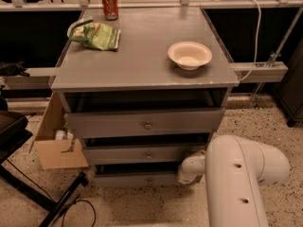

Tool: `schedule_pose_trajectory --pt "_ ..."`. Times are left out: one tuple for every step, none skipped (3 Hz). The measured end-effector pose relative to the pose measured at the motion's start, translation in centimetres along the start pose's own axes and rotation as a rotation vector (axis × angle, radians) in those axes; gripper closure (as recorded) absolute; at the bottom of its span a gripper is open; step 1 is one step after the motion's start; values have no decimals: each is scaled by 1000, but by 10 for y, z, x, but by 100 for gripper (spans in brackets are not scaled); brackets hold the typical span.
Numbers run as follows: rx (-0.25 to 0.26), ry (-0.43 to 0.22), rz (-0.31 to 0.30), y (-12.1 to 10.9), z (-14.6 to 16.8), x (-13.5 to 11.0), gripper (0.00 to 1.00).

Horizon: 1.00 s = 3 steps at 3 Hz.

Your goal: Open bottom drawer

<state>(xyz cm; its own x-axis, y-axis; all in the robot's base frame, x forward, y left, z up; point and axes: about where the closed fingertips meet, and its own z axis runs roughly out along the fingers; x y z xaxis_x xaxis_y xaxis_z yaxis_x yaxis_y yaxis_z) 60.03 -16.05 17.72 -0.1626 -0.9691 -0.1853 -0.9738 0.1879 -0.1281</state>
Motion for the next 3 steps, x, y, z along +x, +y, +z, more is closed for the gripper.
schedule_pose_trajectory --pt "0 2 1 -1 -7 0 100" --pt "-3 7 3 -1 -12 3 100" --pt "-29 32 14 10 -16 22 100"
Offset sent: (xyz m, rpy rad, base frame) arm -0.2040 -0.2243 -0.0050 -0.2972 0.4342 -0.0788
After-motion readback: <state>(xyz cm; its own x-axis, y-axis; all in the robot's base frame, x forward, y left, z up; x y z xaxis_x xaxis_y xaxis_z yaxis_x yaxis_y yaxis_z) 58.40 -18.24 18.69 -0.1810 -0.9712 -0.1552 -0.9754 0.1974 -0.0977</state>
